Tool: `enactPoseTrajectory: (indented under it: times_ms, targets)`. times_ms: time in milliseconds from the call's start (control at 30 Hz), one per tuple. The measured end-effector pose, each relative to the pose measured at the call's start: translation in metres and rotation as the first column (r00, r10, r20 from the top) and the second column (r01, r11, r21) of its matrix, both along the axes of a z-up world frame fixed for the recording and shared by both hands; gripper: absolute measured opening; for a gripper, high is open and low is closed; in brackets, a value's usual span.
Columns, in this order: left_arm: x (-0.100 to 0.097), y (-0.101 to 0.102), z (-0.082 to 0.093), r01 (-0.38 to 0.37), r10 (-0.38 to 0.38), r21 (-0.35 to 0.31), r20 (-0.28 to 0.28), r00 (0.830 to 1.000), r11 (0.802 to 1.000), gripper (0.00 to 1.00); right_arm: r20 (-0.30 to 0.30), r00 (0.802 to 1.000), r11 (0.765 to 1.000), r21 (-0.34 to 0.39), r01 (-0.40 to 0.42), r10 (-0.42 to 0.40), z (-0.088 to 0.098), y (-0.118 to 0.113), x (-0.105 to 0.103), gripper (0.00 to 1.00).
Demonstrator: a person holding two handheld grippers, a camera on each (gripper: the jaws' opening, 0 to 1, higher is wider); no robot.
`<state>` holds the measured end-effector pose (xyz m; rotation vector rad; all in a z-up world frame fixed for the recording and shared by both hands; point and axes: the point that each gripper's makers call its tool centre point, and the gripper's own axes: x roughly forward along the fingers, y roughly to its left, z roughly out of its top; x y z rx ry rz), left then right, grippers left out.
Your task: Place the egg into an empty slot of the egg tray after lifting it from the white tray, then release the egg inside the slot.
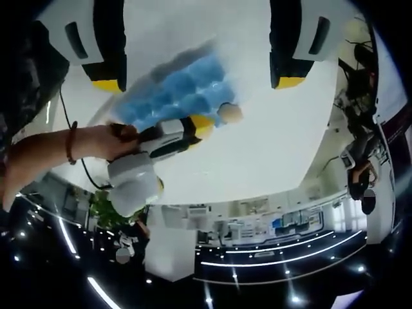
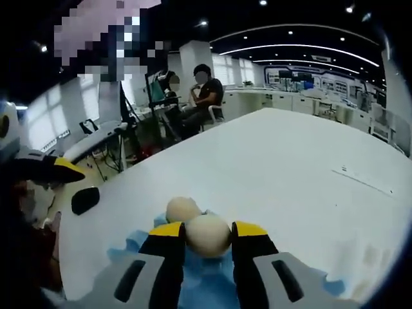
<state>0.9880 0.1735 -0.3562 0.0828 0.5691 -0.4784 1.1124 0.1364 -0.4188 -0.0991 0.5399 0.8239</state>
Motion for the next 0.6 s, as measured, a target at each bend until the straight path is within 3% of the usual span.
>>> enactPoseTrajectory:
  times_ms: [600]
  targets:
    - [-0.001,0.0,0.001,-0.009,0.01,-0.027,0.009,1.0,1.0,0.94,0.01,1.0,0.999,-0.053,-0.014,0.015,-0.011,-0.001,-0.001,0.28]
